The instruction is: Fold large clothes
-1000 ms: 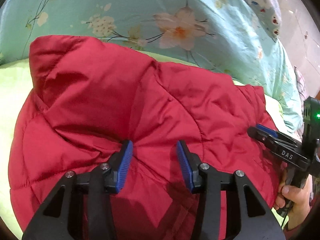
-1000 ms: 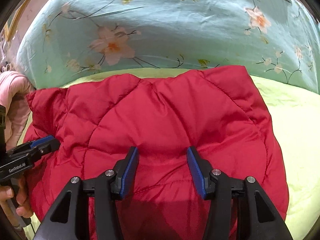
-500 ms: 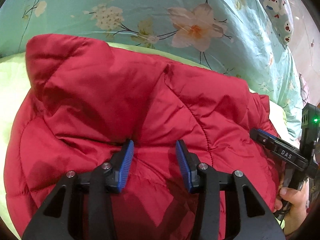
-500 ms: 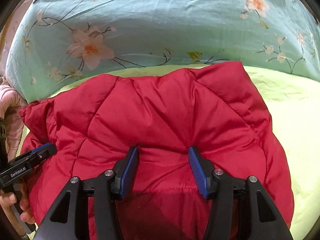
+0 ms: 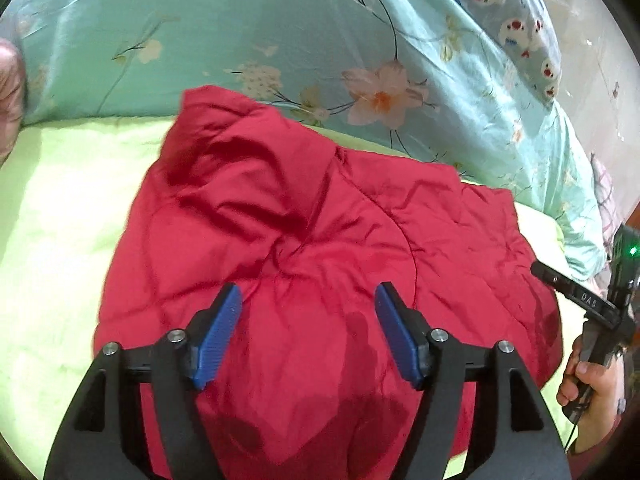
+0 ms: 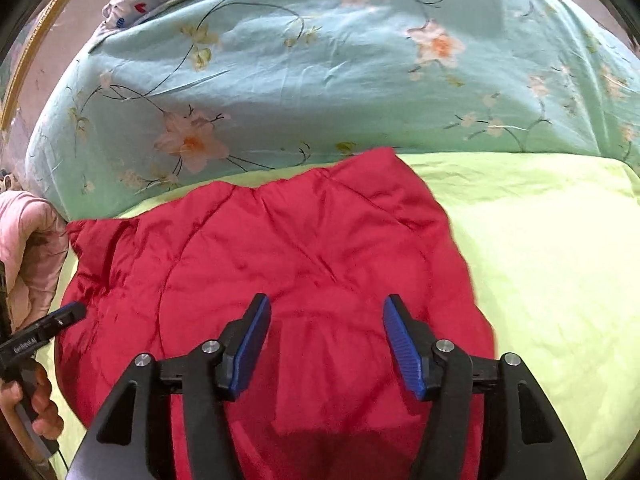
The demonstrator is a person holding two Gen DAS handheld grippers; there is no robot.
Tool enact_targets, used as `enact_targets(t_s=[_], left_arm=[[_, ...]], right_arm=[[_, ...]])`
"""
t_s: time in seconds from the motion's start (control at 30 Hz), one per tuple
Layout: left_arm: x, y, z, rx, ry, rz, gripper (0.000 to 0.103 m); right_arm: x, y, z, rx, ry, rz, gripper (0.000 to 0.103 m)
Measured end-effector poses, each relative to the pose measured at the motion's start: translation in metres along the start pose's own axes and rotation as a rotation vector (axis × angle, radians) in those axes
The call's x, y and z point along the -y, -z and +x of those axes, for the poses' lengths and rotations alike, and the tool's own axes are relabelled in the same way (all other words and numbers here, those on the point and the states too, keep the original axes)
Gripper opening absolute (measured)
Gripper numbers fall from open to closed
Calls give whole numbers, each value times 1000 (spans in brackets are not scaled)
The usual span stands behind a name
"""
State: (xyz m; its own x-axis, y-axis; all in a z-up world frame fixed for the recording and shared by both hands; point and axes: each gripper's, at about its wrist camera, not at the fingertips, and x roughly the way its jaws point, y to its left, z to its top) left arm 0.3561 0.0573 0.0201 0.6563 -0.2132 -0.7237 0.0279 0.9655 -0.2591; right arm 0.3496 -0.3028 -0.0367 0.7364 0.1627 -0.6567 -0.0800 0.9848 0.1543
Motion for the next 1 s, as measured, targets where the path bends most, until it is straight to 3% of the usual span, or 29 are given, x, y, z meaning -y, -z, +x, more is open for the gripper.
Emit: enact_targets(t_s=[0.13, 0.2, 0.37, 0.67, 1.0], left_arm=[[-13, 9, -16, 23, 5, -26, 70], [-18, 12, -21, 31, -15, -33, 78], [-40, 19, -37, 56, -43, -80, 82], [-69, 34, -30, -15, -49, -128, 82], [-106, 50, -11, -83, 106, -216, 85]], right_arm=[[20, 12, -21, 2, -19, 21, 75], [31, 16, -31, 13, -13, 32, 83], [51, 22, -36, 0, -9, 88, 83], [79, 40, -40, -47, -39, 151, 83], [102, 53, -21, -143, -192, 247, 91]])
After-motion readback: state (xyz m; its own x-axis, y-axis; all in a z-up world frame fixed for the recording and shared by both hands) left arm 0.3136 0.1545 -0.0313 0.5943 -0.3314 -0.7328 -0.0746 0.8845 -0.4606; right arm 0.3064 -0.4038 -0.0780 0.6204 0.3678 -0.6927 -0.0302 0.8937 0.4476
